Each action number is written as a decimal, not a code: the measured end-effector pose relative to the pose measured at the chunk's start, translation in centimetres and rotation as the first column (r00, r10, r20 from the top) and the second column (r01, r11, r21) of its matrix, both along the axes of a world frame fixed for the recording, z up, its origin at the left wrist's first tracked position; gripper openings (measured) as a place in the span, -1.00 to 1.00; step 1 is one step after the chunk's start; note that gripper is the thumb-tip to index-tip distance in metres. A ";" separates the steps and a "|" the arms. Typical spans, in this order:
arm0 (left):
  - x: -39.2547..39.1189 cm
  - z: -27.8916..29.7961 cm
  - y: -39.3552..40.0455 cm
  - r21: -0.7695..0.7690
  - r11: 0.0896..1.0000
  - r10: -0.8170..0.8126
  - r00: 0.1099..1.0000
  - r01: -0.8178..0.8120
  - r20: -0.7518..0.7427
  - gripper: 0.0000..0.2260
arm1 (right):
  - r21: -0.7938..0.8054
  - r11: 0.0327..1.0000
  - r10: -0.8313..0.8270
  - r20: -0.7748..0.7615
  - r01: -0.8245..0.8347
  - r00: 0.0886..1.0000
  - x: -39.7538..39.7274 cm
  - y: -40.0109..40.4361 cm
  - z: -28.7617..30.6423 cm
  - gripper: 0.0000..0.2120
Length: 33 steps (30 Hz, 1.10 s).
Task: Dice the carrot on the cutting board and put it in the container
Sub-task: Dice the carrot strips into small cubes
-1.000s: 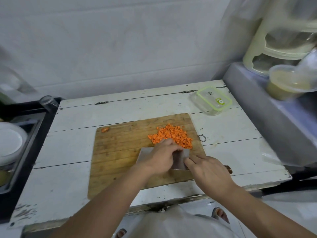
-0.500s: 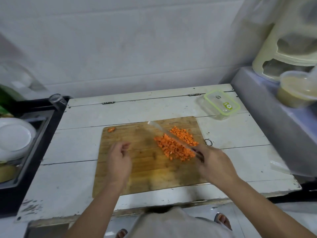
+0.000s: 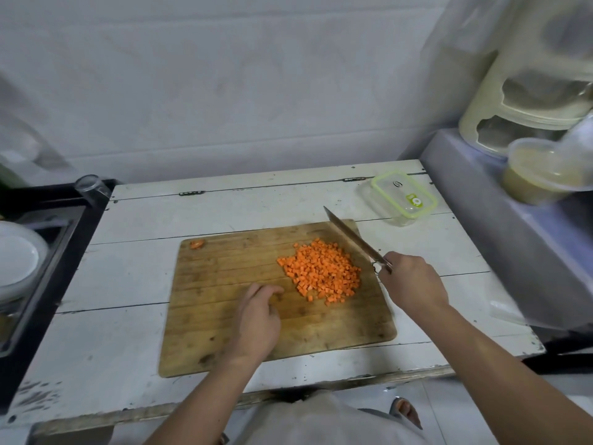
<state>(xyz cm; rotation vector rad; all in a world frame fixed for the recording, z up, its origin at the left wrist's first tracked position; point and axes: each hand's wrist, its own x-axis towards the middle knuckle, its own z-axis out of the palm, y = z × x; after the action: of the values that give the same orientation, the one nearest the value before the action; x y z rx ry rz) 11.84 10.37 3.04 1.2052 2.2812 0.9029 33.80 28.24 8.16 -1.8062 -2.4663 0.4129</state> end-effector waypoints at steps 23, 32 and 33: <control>1.4 1.8 0.4 0.072 0.962 -0.227 0.914 0.265 -0.336 -0.21 | -0.656 0.749 -0.425 -0.584 -0.094 0.692 -2.9 -7.1 2.3 -0.86; 0.1 1.4 1.9 -0.072 0.996 -0.065 0.947 0.045 -0.315 -0.32 | -0.696 0.709 -0.460 -0.577 -0.112 0.675 -1.2 -6.4 2.8 -0.85; -0.4 1.6 1.6 -0.004 0.997 0.077 0.993 -0.078 -0.094 -0.43 | -0.602 0.793 -0.346 -0.571 -0.094 0.744 -1.3 -6.5 2.9 -0.83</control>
<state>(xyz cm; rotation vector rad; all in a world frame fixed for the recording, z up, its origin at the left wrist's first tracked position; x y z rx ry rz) 11.40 11.96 4.59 1.1859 2.4182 0.8810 32.54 21.75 11.10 -1.5511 -1.7686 1.6590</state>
